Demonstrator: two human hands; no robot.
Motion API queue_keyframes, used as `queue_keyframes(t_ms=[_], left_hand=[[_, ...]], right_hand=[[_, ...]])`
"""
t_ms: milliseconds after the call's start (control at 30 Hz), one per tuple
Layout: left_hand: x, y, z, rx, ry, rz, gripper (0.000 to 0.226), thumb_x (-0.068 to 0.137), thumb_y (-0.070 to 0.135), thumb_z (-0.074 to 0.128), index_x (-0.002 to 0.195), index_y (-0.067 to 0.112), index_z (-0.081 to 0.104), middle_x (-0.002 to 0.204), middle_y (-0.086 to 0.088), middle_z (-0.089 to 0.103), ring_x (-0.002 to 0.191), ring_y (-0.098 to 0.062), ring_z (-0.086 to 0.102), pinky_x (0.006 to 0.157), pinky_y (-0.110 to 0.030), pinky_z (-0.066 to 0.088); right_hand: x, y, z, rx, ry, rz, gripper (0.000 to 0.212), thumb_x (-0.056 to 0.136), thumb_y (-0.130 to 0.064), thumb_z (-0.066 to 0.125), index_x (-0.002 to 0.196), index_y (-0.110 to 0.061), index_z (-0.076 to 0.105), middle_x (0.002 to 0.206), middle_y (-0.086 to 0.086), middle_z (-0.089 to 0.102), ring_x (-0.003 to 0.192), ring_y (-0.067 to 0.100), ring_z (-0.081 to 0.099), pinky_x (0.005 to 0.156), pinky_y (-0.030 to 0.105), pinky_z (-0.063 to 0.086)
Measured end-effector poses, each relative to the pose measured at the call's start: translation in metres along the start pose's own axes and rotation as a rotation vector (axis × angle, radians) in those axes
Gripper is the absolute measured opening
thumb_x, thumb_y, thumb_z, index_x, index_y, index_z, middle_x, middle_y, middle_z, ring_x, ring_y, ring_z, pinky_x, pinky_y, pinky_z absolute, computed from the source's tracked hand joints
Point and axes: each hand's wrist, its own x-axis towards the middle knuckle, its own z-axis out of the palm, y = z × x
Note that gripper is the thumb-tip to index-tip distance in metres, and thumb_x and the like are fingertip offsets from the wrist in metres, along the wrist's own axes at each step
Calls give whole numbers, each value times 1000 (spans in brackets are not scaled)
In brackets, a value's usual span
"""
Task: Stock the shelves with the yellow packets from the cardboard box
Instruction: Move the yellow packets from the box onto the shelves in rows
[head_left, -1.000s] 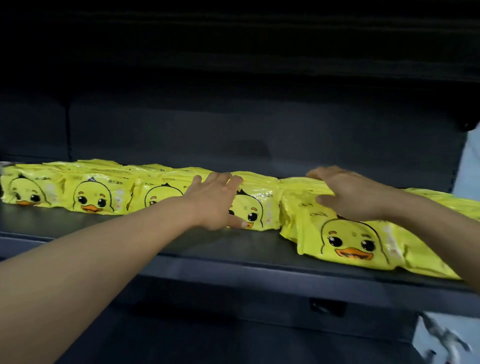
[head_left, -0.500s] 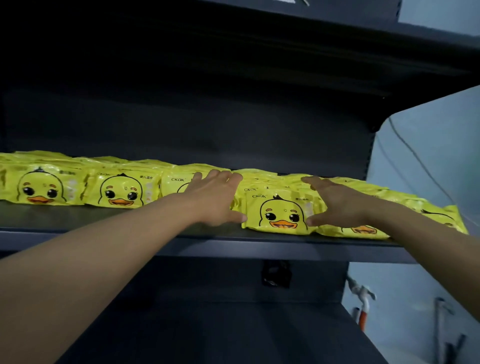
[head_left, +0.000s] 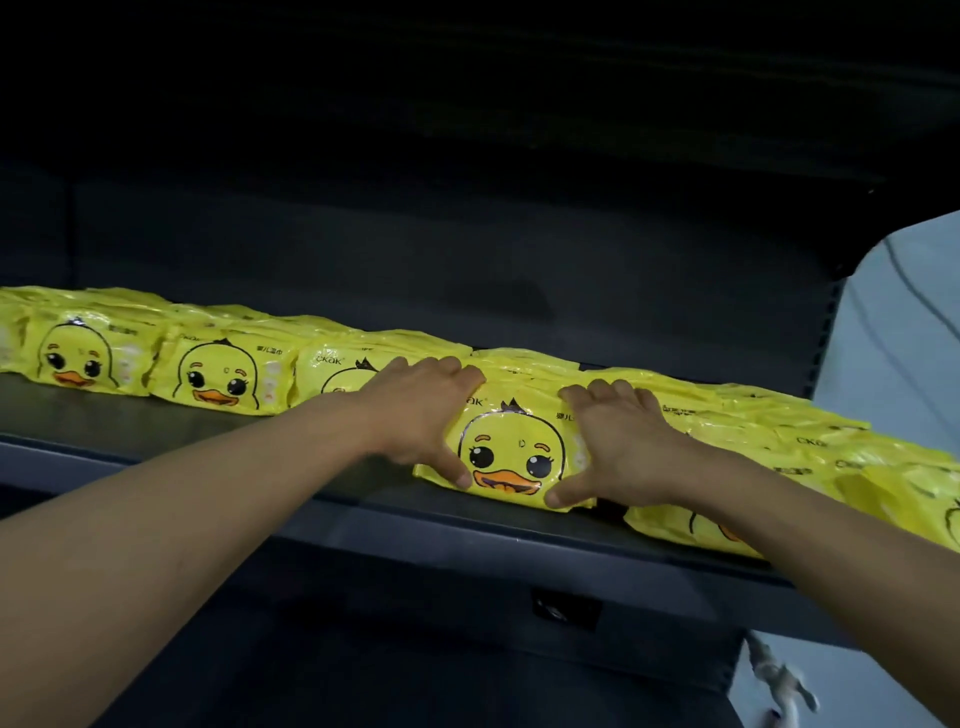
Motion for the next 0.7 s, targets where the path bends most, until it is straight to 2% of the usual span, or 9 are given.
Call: queue_keyframes(t_ms=[100,167,233,333,400,467,600,700], left_hand=[[1,-2,2,21,47,-3,107,61,65,73,145,25,21,143,0,28,133,-21,26,110,-40,27],[6,-5,3,-2,60,7,114,58,66,74,148,27,14,150,3,18,139,-20,17,114,-41,19],[11,-7,4,-67,11,-1,119,57,65,75,149,28,8,155,5,15,142,-18,13,116,-41,15],[19,-10,8,-127,-91,-6,123,57,64,76,149,29,2,158,8,14,144,-16,15,117,-43,12],[23,-11,10,-115,-103,9,125,57,66,76,149,31,0,158,8,13,144,-15,15,118,-43,8],[30,-11,13,-31,-53,22,126,55,70,73,149,30,0,157,5,15,144,-17,15,116,-43,5],[52,-11,25,129,101,36,123,56,74,68,149,23,5,151,-1,27,138,-22,29,115,-47,8],[68,-19,35,163,160,12,125,55,75,69,148,22,5,153,-5,20,138,-25,31,115,-49,11]], right_hand=[[4,5,-4,19,2,-39,99,66,-64,69,142,-18,24,141,6,34,133,26,26,113,44,21],[5,13,-7,54,-36,-36,108,64,-66,69,146,-21,16,146,6,27,137,26,20,115,43,17],[7,16,-6,26,-89,-36,114,61,-69,69,147,-22,10,147,7,24,138,28,18,116,43,14],[14,17,1,-2,-139,-15,118,58,-69,71,147,-21,8,144,7,28,136,28,23,116,43,16],[21,16,4,-11,-137,15,123,55,-67,75,147,-19,9,145,7,27,136,28,23,115,43,17],[30,14,5,-40,-115,48,123,52,-64,78,146,-16,14,145,8,28,136,28,24,115,44,18],[53,8,10,-164,-56,109,123,50,-63,80,143,-10,20,144,8,35,135,28,28,112,46,18],[74,6,13,-239,-40,113,121,49,-63,80,140,-8,23,138,8,44,130,28,35,110,44,21]])
